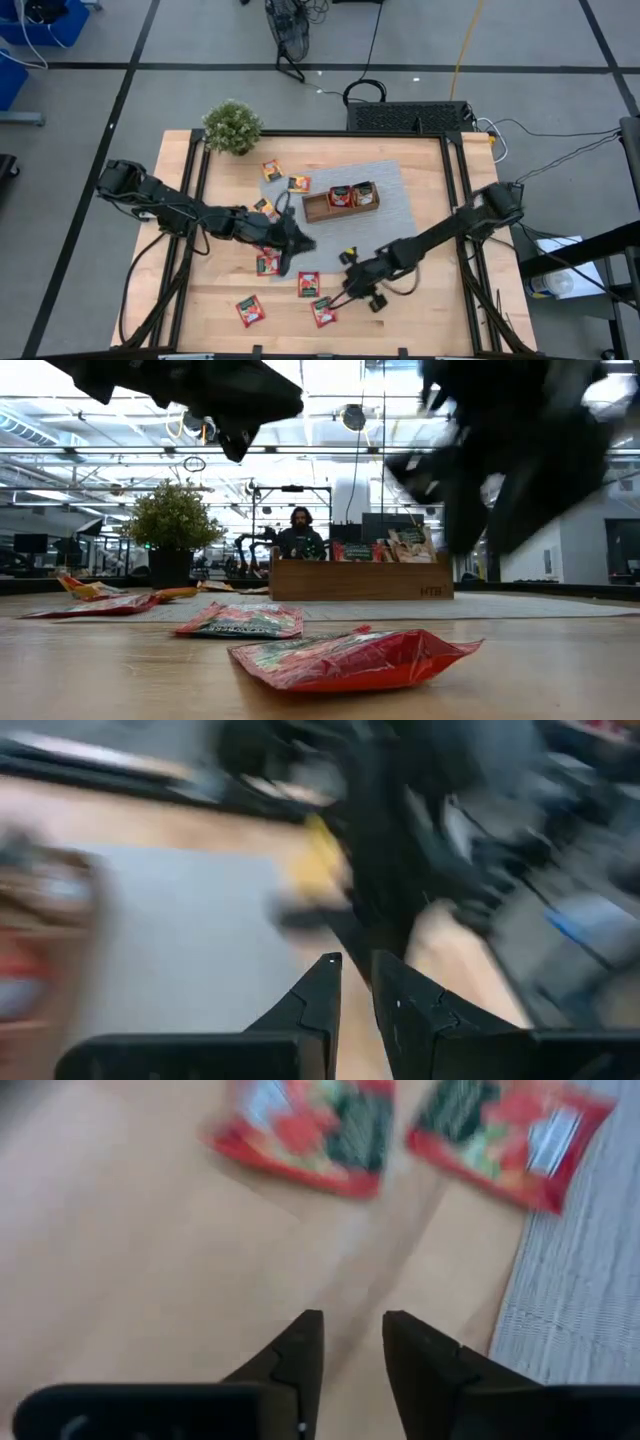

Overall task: Pick & Place Tea
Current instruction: Put the red tea bag into the middle section of the wooden organizer

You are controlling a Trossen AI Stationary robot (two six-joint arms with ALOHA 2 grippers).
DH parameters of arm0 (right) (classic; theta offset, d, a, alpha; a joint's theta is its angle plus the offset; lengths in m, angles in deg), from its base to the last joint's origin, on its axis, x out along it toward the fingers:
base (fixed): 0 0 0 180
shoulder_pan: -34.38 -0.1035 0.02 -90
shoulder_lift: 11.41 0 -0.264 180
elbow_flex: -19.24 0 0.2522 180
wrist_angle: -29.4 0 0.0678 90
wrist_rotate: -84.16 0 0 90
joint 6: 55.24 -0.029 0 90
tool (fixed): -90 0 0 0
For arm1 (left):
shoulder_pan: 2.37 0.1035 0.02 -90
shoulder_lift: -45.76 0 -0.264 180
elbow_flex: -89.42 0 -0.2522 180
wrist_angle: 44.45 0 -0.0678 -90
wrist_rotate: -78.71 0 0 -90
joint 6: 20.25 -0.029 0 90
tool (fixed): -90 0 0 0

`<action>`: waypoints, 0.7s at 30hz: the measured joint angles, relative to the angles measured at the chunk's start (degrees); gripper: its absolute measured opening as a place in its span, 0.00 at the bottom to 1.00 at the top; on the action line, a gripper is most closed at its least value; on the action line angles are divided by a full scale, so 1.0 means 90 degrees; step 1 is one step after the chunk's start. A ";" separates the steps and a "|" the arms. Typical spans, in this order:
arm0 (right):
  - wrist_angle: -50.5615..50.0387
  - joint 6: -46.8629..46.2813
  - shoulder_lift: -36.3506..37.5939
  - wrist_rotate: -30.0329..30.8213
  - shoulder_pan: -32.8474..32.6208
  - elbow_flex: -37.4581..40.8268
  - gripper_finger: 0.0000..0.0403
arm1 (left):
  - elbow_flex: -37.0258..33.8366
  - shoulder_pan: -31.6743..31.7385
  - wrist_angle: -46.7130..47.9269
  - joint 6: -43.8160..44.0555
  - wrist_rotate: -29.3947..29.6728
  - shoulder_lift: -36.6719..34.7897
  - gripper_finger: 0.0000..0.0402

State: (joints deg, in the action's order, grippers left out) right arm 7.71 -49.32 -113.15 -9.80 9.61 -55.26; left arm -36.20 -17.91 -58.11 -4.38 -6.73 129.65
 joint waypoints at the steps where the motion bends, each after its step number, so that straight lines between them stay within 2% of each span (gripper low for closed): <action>1: -0.0006 -0.0092 0.0303 -0.0042 -0.0015 0.0160 0.22 | 0.0026 -0.0108 0.0046 -0.0018 -0.0191 0.0051 0.17; 4: 0.0005 -0.0348 0.1170 -0.0033 -0.0017 0.0804 0.21 | 0.0357 -0.0486 0.0408 -0.0114 -0.0013 0.0304 0.17; 7: 0.0440 -0.0565 0.1994 0.0030 0.0054 0.1568 0.21 | 0.0997 -0.0796 0.2078 -0.0358 0.0547 0.0580 0.17; 11: 0.1587 -0.0759 0.2922 0.0435 0.0074 0.2723 0.21 | 0.1884 -0.0918 0.3913 -0.0426 0.0811 0.1144 0.17; 13: 0.2148 -0.0799 0.3290 0.0599 0.0082 0.3285 0.21 | 0.2221 -0.0876 0.4279 -0.0415 0.0715 0.1514 0.17; 18: 0.3641 -0.1132 0.3817 0.0627 0.0084 0.4365 0.21 | 0.2829 -0.0617 0.5010 -0.0064 -0.0005 0.2298 0.17; 21: 0.4213 -0.1363 0.3993 0.0631 0.0084 0.4761 0.22 | 0.3127 -0.0476 0.5583 0.0074 -0.0110 0.2651 0.22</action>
State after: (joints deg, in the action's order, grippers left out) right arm 45.63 -61.59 -77.21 -4.12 10.37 -12.41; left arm -8.06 -22.19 -7.86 -3.70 -7.72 153.50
